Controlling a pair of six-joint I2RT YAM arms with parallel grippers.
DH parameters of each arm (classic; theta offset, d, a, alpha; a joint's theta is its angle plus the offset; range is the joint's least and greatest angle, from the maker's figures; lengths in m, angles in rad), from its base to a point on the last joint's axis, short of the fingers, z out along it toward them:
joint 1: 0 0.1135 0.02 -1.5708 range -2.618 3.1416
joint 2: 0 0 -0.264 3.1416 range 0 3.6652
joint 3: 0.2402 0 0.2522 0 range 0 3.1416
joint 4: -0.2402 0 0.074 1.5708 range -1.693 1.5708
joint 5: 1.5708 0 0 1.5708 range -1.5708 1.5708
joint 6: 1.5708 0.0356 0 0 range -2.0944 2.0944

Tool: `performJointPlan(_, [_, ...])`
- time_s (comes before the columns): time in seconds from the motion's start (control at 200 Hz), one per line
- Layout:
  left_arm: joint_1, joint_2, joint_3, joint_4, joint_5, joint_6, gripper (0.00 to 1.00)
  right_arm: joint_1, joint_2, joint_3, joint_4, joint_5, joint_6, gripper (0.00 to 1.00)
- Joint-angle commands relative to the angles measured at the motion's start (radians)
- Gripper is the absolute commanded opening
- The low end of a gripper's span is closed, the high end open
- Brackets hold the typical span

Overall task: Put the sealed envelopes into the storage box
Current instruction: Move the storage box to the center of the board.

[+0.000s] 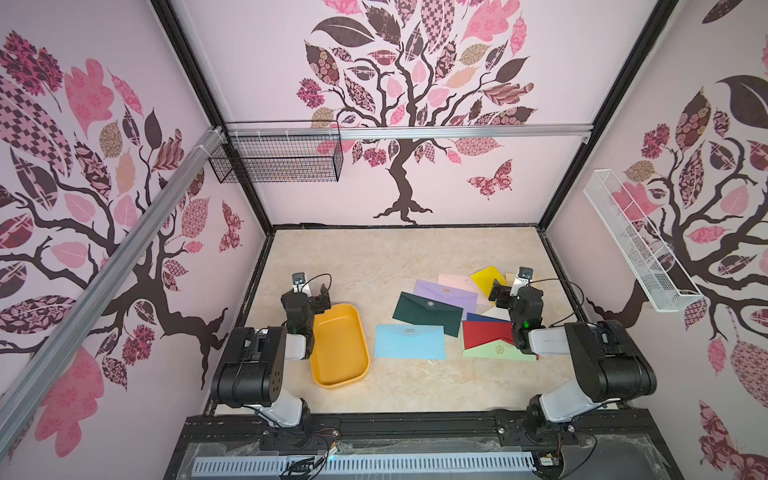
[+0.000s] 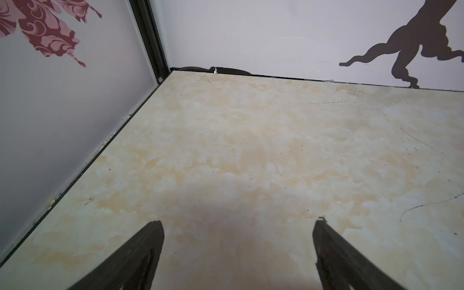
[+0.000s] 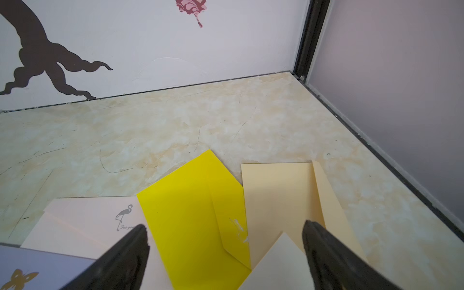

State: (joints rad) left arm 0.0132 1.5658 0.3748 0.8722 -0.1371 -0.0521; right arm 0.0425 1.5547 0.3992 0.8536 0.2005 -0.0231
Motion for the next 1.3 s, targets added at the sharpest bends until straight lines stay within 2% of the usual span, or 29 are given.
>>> performJointPlan(0.0, [0.004,-0.007,0.009,-0.002,0.004,0.009,0.98,-0.004,0.002,0.006,0.003,-0.012,-0.003,0.99])
performJointPlan(0.71, [0.021,-0.009,0.006,0.003,0.034,0.002,0.98,-0.012,0.002,0.004,0.006,-0.025,0.001,0.99])
performJointPlan(0.865, [0.056,-0.008,-0.003,0.024,0.115,-0.011,0.98,-0.020,0.001,0.002,0.009,-0.039,0.006,0.99])
performJointPlan(0.97, [0.045,-0.015,-0.006,0.030,0.054,-0.017,0.98,-0.019,0.000,0.004,0.002,-0.039,0.006,0.99])
performJointPlan(1.02, [0.040,-0.056,-0.010,0.010,-0.002,-0.033,0.98,-0.019,-0.001,0.003,0.005,-0.039,0.006,0.99])
performJointPlan(1.11, [0.013,-0.199,0.017,-0.163,-0.080,-0.023,0.98,-0.019,-0.013,0.003,0.014,-0.001,0.012,0.99])
performJointPlan(1.15, [-0.007,-0.265,0.035,-0.237,-0.116,-0.025,0.98,-0.018,-0.057,0.022,-0.058,0.029,0.023,0.99])
performJointPlan(1.23, [-0.012,-0.393,0.081,-0.412,-0.157,-0.218,0.98,-0.020,-0.190,0.096,-0.308,0.073,0.047,0.99])
performJointPlan(1.295, [-0.012,-0.462,0.118,-0.499,-0.081,-0.292,0.98,-0.020,-0.298,0.149,-0.457,0.110,0.147,0.99])
